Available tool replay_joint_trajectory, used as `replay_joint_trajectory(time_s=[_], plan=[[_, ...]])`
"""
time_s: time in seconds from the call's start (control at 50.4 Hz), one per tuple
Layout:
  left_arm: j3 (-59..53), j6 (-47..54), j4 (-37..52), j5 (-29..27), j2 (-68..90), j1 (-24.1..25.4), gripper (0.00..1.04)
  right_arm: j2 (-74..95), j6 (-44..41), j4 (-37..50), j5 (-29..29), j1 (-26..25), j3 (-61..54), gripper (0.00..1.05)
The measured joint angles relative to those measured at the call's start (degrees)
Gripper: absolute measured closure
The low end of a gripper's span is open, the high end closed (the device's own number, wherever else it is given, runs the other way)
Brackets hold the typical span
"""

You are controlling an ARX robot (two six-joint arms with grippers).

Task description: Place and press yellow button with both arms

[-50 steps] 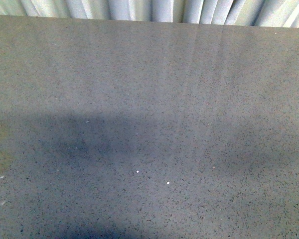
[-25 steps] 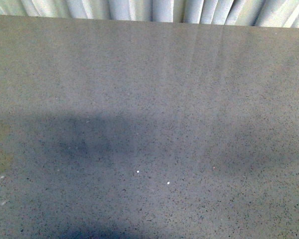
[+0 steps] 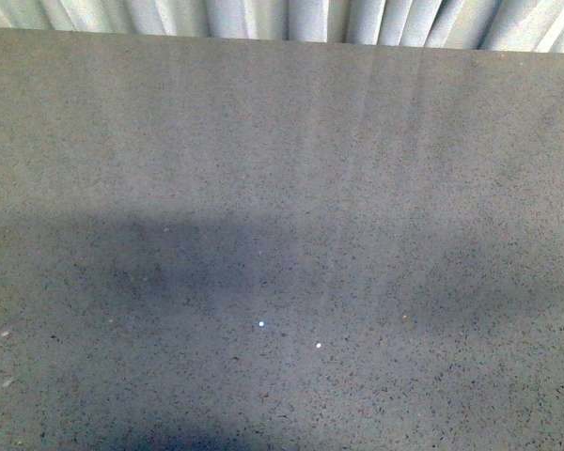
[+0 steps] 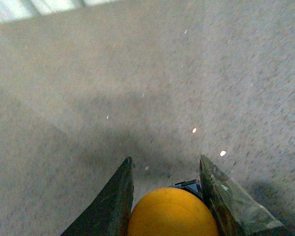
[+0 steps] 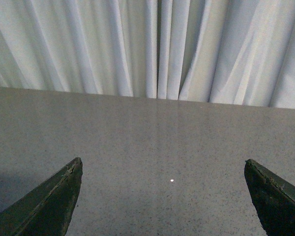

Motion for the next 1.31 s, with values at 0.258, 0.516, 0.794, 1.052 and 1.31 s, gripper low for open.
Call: replay_joint_trajectory(time_s=[0.258,0.516,0.794,1.052,1.31], plan=[[0.1,-0.7,4.8,-6.0,-0.8,-19.0,0.73,0.0,0.0,0.0,0.0,0.0,0.0,0.09],[-1.0,-0.5,16.7,-14.2,8.8,-41.0,0.73,0.0,0.0,0.0,0.0,0.0,0.0,0.09],[-0.1,4.4,24.9,-17.7,22.5,-53.9,0.73,0.0,0.0,0.0,0.0,0.0,0.0,0.09],[2.8,7.5,26.6,-19.0,30.4,-58.2,0.73,0.0,0.0,0.0,0.0,0.0,0.0,0.09],[3.3,7.4,27.3,-19.5,32.2,-59.3,0.58,0.0,0.0,0.0,0.0,0.0,0.0,0.09]])
